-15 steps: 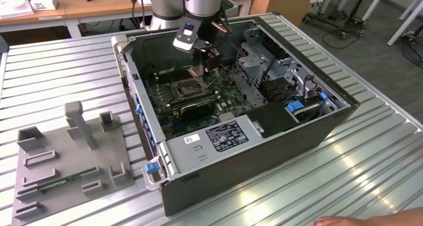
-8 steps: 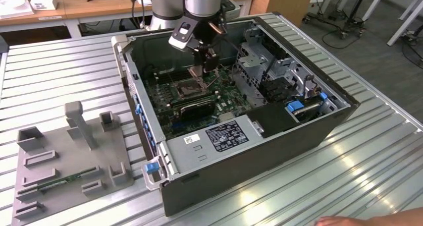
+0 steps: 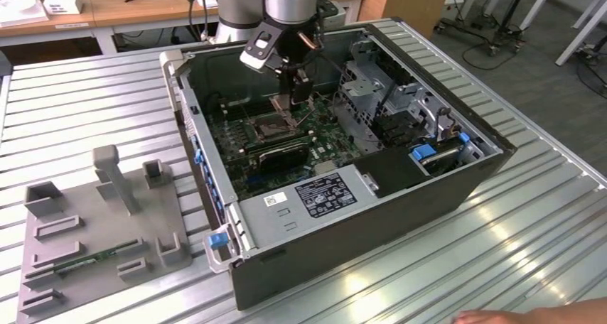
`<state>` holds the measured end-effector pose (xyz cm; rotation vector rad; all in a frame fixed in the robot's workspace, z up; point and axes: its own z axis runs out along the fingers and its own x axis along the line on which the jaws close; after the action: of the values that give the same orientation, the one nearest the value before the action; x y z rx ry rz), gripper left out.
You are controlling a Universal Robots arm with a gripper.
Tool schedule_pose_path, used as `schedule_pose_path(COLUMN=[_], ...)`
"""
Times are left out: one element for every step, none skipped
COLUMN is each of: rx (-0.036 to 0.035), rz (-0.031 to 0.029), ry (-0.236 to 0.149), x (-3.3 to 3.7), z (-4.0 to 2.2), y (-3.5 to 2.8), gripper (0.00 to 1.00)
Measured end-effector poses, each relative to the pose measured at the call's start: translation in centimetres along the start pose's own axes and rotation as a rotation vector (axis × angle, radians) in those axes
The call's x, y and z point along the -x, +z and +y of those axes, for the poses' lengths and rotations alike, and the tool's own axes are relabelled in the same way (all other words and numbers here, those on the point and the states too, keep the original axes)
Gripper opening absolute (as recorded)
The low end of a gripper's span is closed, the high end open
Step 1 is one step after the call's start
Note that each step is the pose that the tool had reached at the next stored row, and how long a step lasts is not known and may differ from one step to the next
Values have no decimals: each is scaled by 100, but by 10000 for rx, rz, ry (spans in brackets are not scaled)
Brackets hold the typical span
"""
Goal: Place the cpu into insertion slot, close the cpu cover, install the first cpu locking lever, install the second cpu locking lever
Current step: 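Place the cpu into insertion slot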
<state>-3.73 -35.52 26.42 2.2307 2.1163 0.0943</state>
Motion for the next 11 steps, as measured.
schedule_pose_path(rx=[1, 5, 21, 48, 84, 120, 150, 176, 198, 220, 245], rz=[0, 6, 18, 34, 55, 76, 90, 102, 111, 116, 120], ry=[0, 0, -1, -3, -6, -12, -21, -32, -42, -52, -63], x=[0, 0, 1, 2, 2, 3, 3, 4, 5, 6, 7], z=[-2, -7, -17, -29, -44, -57, -70, -84, -98, -112, -125], y=[0, 2, 4, 6, 10, 16, 23, 32, 42, 52, 63], gripper=[54, 54, 54, 54, 54, 54, 54, 54, 54, 54, 54])
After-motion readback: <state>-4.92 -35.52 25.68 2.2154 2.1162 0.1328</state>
